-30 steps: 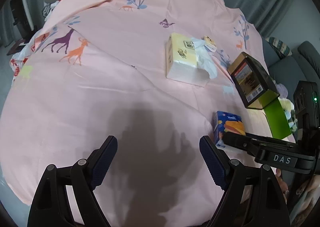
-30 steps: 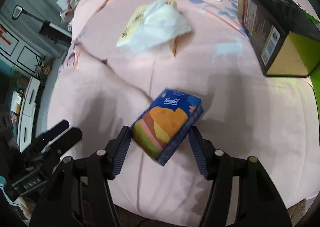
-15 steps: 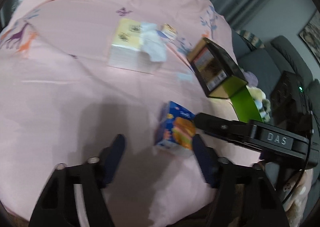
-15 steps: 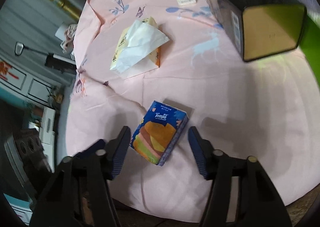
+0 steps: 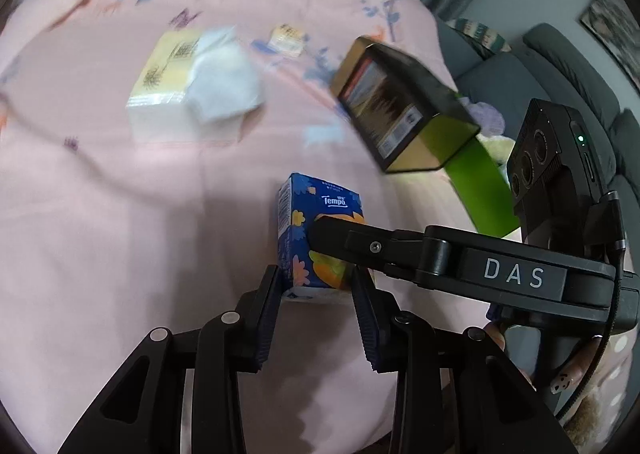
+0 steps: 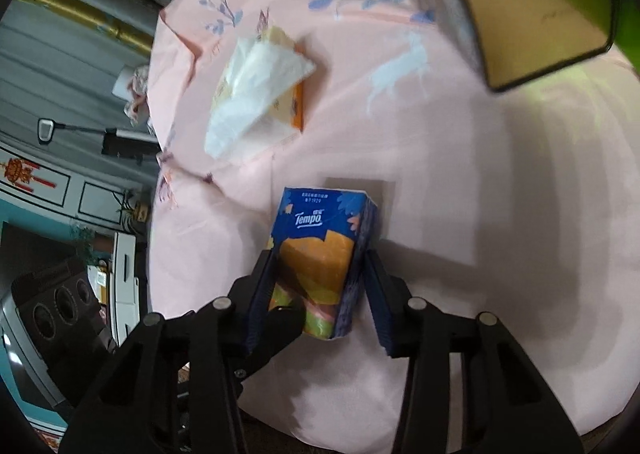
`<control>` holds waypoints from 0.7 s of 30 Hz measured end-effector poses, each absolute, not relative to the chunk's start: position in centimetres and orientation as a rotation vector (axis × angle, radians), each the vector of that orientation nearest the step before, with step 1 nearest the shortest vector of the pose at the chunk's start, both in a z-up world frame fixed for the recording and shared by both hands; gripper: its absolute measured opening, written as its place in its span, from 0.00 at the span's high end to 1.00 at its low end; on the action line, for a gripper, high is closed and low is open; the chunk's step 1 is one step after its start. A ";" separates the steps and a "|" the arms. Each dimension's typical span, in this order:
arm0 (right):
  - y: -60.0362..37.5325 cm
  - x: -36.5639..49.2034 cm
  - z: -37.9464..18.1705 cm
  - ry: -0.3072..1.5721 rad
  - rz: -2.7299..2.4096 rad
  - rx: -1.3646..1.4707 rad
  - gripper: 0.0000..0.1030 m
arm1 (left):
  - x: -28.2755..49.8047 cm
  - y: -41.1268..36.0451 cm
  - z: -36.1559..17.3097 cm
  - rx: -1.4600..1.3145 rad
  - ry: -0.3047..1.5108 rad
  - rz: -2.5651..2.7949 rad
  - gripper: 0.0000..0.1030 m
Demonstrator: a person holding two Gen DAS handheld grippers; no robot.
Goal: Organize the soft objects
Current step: 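Carry the blue Tempo pack into the green box and open the right tool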
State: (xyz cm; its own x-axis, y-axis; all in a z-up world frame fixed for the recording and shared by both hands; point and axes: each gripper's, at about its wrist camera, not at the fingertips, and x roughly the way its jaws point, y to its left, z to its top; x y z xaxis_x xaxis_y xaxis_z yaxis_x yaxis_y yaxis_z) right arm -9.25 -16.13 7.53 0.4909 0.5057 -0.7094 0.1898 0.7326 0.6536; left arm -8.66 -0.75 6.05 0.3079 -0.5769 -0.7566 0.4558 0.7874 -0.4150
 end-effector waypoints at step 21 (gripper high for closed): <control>-37.2 -11.9 18.7 0.614 -0.093 0.720 0.57 | -6.6 -22.5 17.7 -0.051 0.793 -1.098 0.65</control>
State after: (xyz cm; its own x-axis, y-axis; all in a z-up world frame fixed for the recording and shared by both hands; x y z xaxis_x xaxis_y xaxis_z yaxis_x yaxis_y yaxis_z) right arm -11.88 -37.22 18.67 0.8212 0.1252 -0.5567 0.2847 0.7556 0.5899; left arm -6.59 -22.47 17.70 0.2148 -0.8086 -0.5477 0.7740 0.4830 -0.4094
